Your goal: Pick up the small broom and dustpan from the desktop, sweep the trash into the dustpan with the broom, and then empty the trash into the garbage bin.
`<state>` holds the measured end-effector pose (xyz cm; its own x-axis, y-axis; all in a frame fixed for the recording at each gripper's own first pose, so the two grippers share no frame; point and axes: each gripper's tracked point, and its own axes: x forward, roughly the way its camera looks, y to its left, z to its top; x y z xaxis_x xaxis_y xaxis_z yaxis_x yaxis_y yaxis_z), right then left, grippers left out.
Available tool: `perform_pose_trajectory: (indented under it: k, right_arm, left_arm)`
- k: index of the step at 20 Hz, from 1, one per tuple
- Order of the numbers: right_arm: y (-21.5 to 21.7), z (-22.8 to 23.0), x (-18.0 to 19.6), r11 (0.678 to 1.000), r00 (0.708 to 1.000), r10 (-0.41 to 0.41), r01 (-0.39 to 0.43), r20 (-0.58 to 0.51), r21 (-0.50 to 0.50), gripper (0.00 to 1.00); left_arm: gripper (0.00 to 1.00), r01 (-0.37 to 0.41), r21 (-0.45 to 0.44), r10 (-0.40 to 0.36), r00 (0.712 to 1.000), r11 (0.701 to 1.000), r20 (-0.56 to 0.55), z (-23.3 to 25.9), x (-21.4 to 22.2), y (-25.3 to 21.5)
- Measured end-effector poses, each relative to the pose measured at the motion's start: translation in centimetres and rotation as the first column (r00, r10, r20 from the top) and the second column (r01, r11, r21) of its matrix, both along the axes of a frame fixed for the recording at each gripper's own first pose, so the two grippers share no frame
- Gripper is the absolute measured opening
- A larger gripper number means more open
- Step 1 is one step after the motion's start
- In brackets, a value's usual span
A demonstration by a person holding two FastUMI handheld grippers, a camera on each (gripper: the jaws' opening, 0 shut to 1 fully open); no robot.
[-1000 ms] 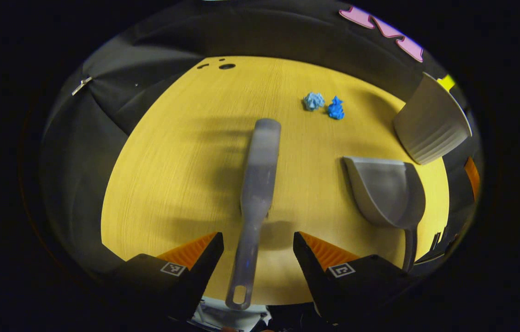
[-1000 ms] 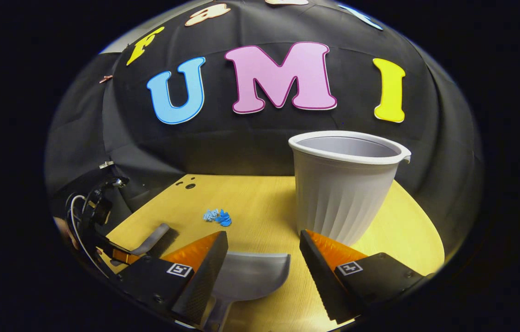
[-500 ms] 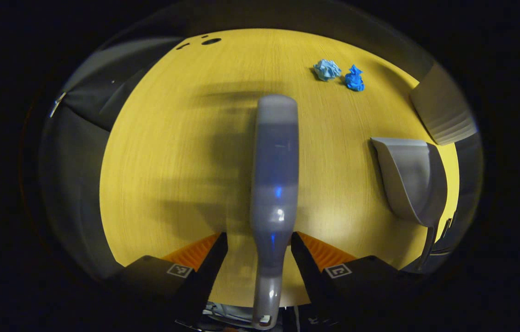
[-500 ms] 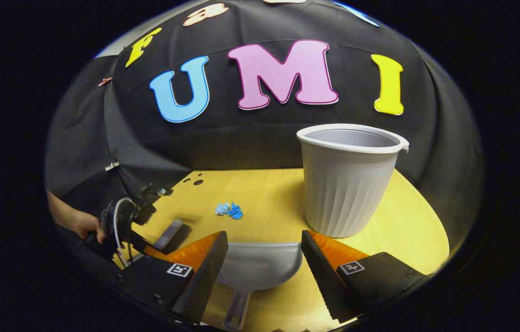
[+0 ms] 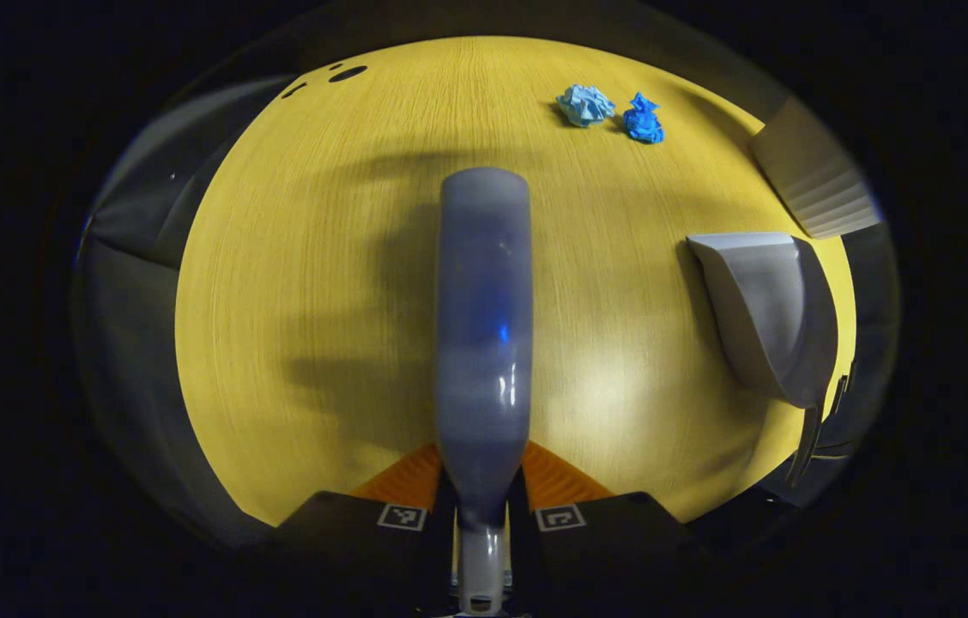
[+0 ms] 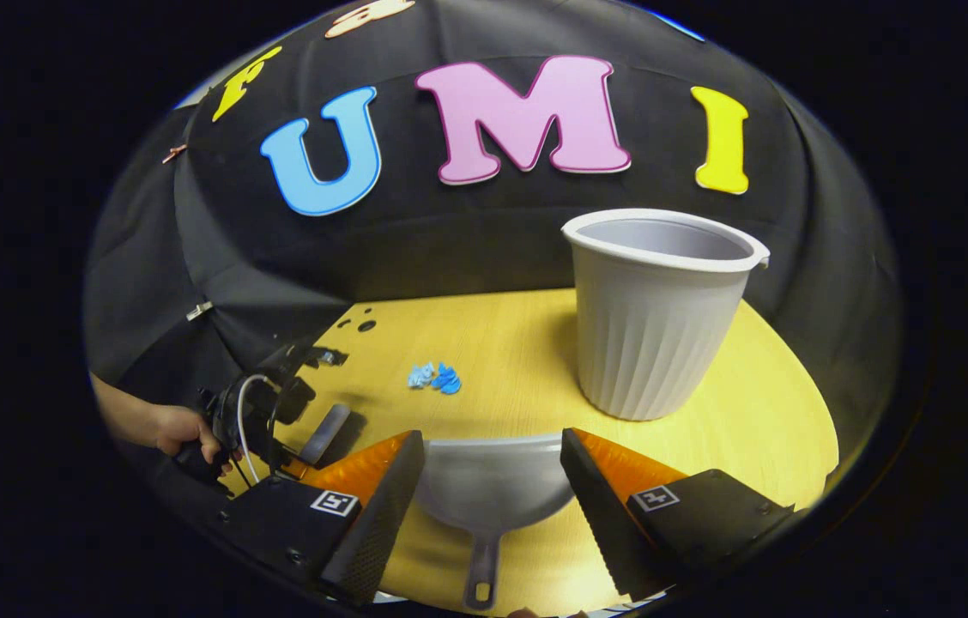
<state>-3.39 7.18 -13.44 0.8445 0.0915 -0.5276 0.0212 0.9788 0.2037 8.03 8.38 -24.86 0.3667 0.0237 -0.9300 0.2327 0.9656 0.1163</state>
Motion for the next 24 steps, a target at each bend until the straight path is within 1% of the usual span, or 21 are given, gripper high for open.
perform_pose_trajectory:
  k: [1, 2, 3, 4, 5, 7, 9, 11, 12, 13, 14, 15, 16, 17, 19, 20, 21, 22, 24]
  right_arm:
    - [0.9, -0.6, -0.6, 1.000, 0.999, 0.018, -0.017, -0.045, 0.011, 0.99]
    - [1.3, -1.4, -1.1, 1.000, 0.995, 0.028, -0.027, -0.094, 0.003, 0.99]
    - [1.6, -2.3, -1.5, 0.999, 0.989, 0.036, -0.039, -0.144, -0.013, 0.99]
    - [1.7, -3.1, -1.9, 0.998, 0.981, 0.042, -0.048, -0.187, -0.027, 0.99]
    - [2.0, -4.1, -2.4, 0.998, 0.970, 0.047, -0.057, -0.239, -0.034, 0.99]
    - [2.1, -6.3, -3.8, 0.998, 0.934, 0.023, -0.040, -0.357, -0.040, 1.00]
    - [1.8, -8.1, -4.8, 0.998, 0.897, 0.000, -0.031, -0.441, -0.063, 0.99]
    - [1.3, -10.2, -5.3, 0.993, 0.867, -0.016, -0.044, -0.497, -0.109, 0.99]
    - [1.4, -11.2, -5.5, 0.992, 0.850, -0.017, -0.051, -0.527, -0.114, 0.99]
    - [1.6, -12.3, -5.6, 0.993, 0.834, -0.024, -0.045, -0.550, -0.112, 1.00]
    - [1.7, -13.2, -5.7, 0.994, 0.820, -0.033, -0.032, -0.571, -0.103, 0.99]
    - [1.8, -14.1, -5.8, 0.995, 0.804, -0.044, -0.016, -0.593, -0.095, 1.00]
    - [2.0, -15.0, -5.9, 0.996, 0.786, -0.053, 0.000, -0.616, -0.087, 0.99]
    - [2.2, -15.8, -6.1, 0.997, 0.768, -0.059, 0.009, -0.638, -0.081, 0.99]
    - [2.2, -17.3, -6.3, 0.996, 0.731, -0.066, 0.010, -0.680, -0.086, 0.99]
    - [2.1, -17.7, -6.0, 0.996, 0.717, -0.071, 0.009, -0.693, -0.093, 0.99]
    - [2.0, -18.1, -5.8, 0.995, 0.709, -0.074, 0.008, -0.702, -0.097, 0.98]
    - [2.0, -18.4, -5.6, 0.996, 0.697, -0.073, 0.009, -0.713, -0.093, 0.97]
    - [2.0, -19.3, -5.6, 0.997, 0.662, -0.049, -0.017, -0.748, -0.080, 0.96]
  left_arm:
    - [0.29, 0.014, -0.015, -0.013, 1.000, 1.000, 0.019, 0.0, 0.1, -0.1]
    - [0.31, 0.031, -0.027, -0.030, 0.999, 0.999, 0.035, -0.1, 0.0, 0.0]
    - [0.30, 0.049, -0.038, -0.047, 0.997, 0.998, 0.053, 0.0, 0.0, 0.0]
    - [0.26, 0.069, -0.051, -0.064, 0.994, 0.996, 0.089, 0.2, 0.1, 0.0]
    - [0.25, 0.086, -0.063, -0.078, 0.990, 0.994, 0.118, 0.3, 0.4, 0.0]
    - [0.24, 0.118, -0.079, -0.105, 0.983, 0.990, 0.152, 0.3, 0.1, 0.0]
    - [0.24, 0.132, -0.086, -0.115, 0.978, 0.988, 0.172, 0.3, 0.1, 0.1]
    - [0.24, 0.137, -0.090, -0.119, 0.976, 0.986, 0.183, 0.2, 0.1, 0.1]
    - [0.24, 0.138, -0.093, -0.119, 0.975, 0.986, 0.187, 0.2, 0.1, 0.1]
    - [0.24, 0.140, -0.096, -0.120, 0.975, 0.985, 0.188, 0.2, 0.1, 0.0]
    - [0.27, 0.141, -0.098, -0.120, 0.974, 0.985, 0.189, 0.2, 0.1, 0.1]
    - [0.24, 0.138, -0.099, -0.118, 0.975, 0.985, 0.190, 0.2, 0.1, 0.1]
    - [0.27, 0.138, -0.097, -0.118, 0.974, 0.986, 0.191, 0.2, 0.1, 0.1]
    - [0.24, 0.140, -0.092, -0.120, 0.974, 0.986, 0.189, 0.2, 0.1, 0.1]
    - [0.24, 0.145, -0.085, -0.127, 0.974, 0.986, 0.187, 0.2, 0.1, 0.0]
    - [0.27, 0.145, -0.083, -0.127, 0.975, 0.986, 0.185, 0.2, 0.0, 0.1]
    - [0.24, 0.141, -0.078, -0.125, 0.976, 0.987, 0.180, 0.1, 0.0, 0.1]
    - [0.24, 0.140, -0.069, -0.126, 0.977, 0.988, 0.174, 0.1, 0.0, 0.1]
    - [0.24, 0.138, -0.044, -0.129, 0.978, 0.989, 0.162, 0.1, 0.1, 0.0]
